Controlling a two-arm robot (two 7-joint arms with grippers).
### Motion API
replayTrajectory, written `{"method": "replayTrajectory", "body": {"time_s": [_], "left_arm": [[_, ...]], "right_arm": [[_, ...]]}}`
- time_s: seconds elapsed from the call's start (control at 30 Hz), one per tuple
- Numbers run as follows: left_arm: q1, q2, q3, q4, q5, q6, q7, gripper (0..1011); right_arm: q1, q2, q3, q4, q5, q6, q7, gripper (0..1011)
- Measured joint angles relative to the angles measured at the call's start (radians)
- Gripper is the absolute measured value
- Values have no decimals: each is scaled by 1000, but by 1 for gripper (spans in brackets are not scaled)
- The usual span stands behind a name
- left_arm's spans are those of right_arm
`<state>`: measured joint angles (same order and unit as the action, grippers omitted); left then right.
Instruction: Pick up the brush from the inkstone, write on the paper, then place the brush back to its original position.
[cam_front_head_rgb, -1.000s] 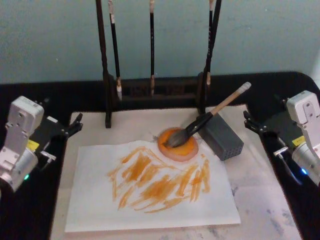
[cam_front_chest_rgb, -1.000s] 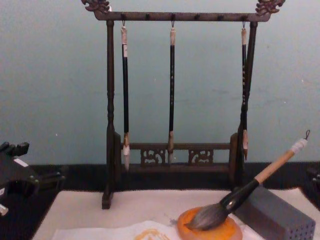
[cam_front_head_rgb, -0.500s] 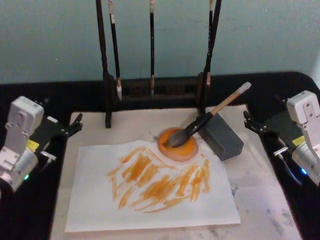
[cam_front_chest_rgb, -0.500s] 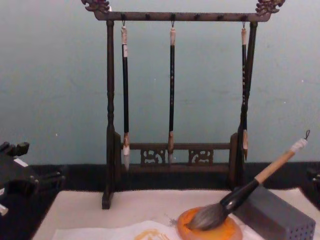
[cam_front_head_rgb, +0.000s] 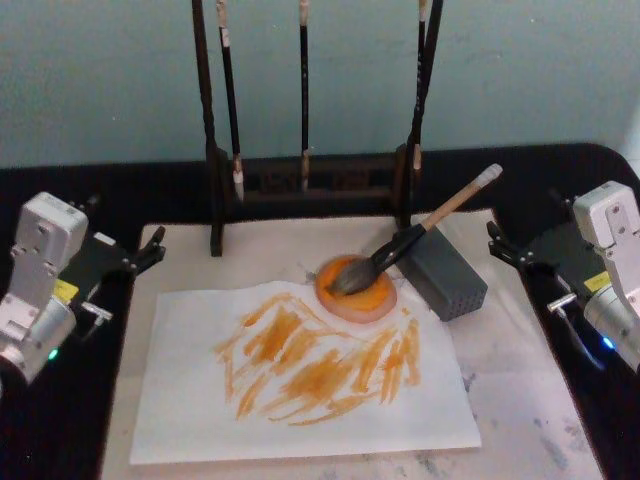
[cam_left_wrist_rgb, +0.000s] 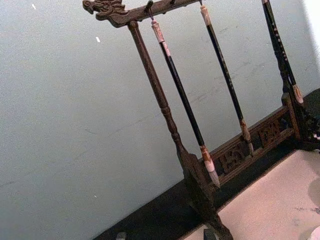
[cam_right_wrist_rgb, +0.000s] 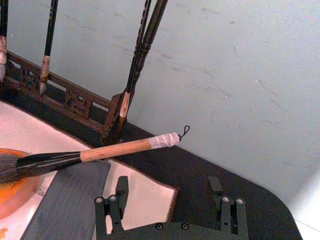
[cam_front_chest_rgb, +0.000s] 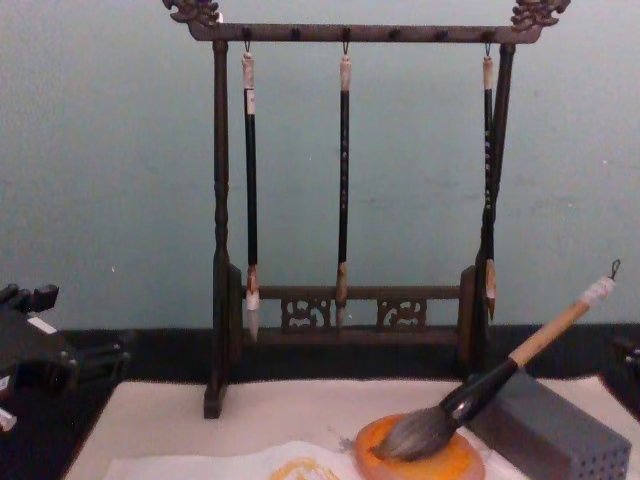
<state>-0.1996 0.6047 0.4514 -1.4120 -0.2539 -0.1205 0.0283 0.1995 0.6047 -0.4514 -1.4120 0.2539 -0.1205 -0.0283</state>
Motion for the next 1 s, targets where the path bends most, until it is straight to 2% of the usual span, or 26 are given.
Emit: {"method": "replayTrajectory", "body": {"time_s": [0.77,0.9,1.0], "left_arm": [[0,0,0,0,0,0,0,1001],[0,0,0,0,0,0,0,1001],[0,0,0,0,0,0,0,1001]], "right_arm": [[0,0,0,0,0,0,1,1000],[-14,-5,22,-14,24,-1,26,1000],[-22,-15,43,-20,66,6,55,1000]]}}
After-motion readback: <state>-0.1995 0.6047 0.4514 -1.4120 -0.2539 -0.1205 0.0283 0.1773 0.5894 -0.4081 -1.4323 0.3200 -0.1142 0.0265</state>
